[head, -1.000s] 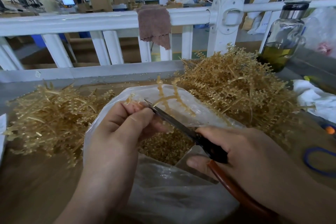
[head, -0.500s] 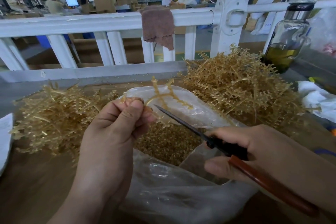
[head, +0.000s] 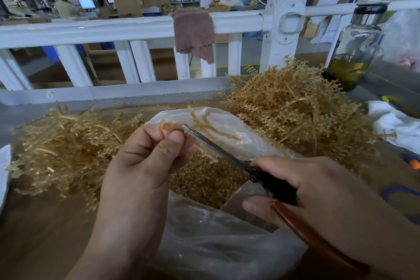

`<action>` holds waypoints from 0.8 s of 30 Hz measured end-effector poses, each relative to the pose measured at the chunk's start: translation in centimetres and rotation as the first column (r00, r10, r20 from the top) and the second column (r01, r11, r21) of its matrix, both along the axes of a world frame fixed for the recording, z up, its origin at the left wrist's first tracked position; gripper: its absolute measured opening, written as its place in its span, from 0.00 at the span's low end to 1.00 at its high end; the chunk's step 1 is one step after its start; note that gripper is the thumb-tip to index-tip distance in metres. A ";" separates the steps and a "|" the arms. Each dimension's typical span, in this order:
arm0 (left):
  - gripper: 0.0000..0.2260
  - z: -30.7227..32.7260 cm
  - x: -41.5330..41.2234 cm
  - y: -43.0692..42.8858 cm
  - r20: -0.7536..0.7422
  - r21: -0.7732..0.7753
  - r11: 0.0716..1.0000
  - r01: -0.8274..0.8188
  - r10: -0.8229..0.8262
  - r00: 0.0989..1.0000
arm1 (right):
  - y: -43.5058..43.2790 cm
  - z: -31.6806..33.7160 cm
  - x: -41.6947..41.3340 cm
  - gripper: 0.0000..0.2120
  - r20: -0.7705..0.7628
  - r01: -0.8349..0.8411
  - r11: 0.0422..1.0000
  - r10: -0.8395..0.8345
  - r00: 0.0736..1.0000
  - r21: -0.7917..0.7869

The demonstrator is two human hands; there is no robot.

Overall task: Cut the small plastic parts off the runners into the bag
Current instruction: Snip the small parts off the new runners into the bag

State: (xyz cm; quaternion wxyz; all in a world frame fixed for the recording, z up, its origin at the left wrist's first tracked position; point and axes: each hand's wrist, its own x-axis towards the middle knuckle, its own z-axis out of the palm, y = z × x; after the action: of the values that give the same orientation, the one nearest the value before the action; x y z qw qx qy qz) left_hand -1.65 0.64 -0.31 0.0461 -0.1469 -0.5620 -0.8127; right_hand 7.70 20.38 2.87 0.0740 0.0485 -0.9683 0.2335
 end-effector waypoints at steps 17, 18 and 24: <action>0.03 0.2 0.6 0.7 -0.059 -0.105 0.990 -0.091 0.085 0.995 | 0.4 0.2 -0.1 0.30 -0.057 -0.004 0.993 0.011 0.998 0.118; 0.03 0.3 0.7 0.8 -0.058 -0.102 0.990 -0.092 0.087 0.995 | 0.4 0.1 -0.1 0.29 -0.059 -0.006 0.992 0.014 0.998 0.129; 0.03 0.2 0.7 0.8 -0.054 -0.094 0.991 -0.096 0.091 0.994 | 0.4 0.0 -0.1 0.29 -0.077 -0.009 0.988 0.021 0.997 0.155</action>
State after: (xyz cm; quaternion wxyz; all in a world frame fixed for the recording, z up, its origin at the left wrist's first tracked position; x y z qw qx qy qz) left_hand -0.92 1.41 -0.14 0.0908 -0.1429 -0.6057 -0.7775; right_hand 7.55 20.82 2.90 0.1062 0.0705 -0.9794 0.1564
